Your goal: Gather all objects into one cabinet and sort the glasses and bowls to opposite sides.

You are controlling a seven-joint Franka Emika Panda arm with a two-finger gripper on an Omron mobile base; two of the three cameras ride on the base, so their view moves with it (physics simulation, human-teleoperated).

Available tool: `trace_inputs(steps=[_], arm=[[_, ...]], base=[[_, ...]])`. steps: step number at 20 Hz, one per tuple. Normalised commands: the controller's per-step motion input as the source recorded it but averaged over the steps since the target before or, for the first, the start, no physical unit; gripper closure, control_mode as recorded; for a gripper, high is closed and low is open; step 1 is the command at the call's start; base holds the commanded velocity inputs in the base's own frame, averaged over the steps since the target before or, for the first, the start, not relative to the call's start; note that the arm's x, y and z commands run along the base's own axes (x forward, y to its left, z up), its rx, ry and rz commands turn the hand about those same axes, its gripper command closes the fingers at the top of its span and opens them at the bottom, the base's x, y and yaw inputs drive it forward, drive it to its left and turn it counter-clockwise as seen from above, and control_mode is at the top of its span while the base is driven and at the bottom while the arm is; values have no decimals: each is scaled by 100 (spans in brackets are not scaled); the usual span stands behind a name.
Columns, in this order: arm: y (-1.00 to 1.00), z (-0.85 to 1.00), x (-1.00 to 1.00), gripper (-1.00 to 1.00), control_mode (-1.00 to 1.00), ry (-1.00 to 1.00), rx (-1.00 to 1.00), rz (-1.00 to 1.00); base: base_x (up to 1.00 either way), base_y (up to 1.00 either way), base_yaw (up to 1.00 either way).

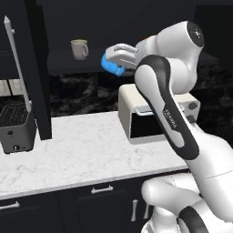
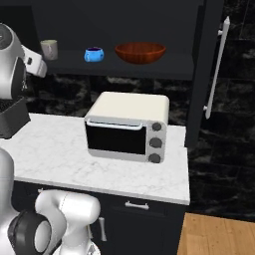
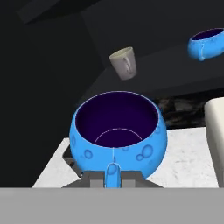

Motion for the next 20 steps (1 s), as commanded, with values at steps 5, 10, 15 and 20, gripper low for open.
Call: trace_inputs(steps=[5,10,15,20], arm=[[33,0,31,100,-100,11,-3,2],[11,0,47,100,-100,1,-19,0],[20,0,32,100,-100,0,-10,2],[9,-1,30,100,-100,0,0,6]], base=[[0,0,0],[0,0,0],[0,0,0],[0,0,0]])
